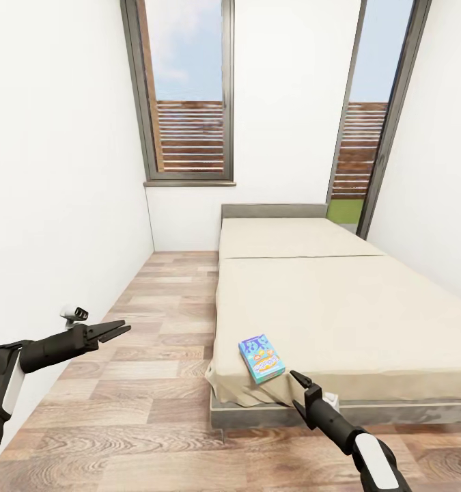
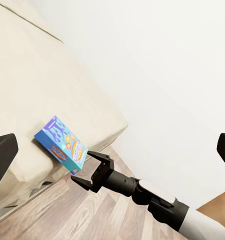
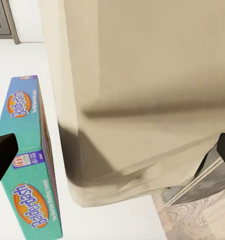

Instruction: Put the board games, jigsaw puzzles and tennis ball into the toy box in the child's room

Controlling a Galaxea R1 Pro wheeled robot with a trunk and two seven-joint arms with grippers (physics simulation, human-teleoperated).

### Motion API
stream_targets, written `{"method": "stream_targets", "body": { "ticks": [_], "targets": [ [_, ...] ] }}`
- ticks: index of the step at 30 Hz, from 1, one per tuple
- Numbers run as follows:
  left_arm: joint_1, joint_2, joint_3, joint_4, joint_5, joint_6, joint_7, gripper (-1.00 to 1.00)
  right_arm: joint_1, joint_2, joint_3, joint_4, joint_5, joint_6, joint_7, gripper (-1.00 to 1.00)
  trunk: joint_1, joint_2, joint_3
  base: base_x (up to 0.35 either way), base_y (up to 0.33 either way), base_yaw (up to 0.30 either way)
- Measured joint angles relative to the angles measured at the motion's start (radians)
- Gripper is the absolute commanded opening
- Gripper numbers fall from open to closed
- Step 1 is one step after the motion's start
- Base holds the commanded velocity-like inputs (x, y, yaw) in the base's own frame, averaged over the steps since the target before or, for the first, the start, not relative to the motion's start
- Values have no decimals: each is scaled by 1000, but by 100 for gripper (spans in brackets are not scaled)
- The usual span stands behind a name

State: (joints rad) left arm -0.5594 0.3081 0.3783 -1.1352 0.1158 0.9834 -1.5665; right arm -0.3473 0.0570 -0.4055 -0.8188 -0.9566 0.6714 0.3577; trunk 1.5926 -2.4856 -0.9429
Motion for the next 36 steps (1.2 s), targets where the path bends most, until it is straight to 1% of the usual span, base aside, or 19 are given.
{"method": "stream_targets", "body": {
  "ticks": [8,20,26,36],
  "targets": [
    [0,0,1,0,1,0,0,100,0,0,0,0,0,0,-1,100,0,0,0,0,0,0],
    [0,0,1,0,2,1,0,100,0,0,1,0,0,-2,-2,100,-46,84,38,0,0,0],
    [0,0,1,0,2,2,0,100,0,0,1,0,0,-2,-2,100,-46,84,38,0,0,0],
    [0,0,-1,0,1,2,0,100,0,1,1,0,0,-2,-2,100,-84,154,69,0,0,0]
  ]
}}
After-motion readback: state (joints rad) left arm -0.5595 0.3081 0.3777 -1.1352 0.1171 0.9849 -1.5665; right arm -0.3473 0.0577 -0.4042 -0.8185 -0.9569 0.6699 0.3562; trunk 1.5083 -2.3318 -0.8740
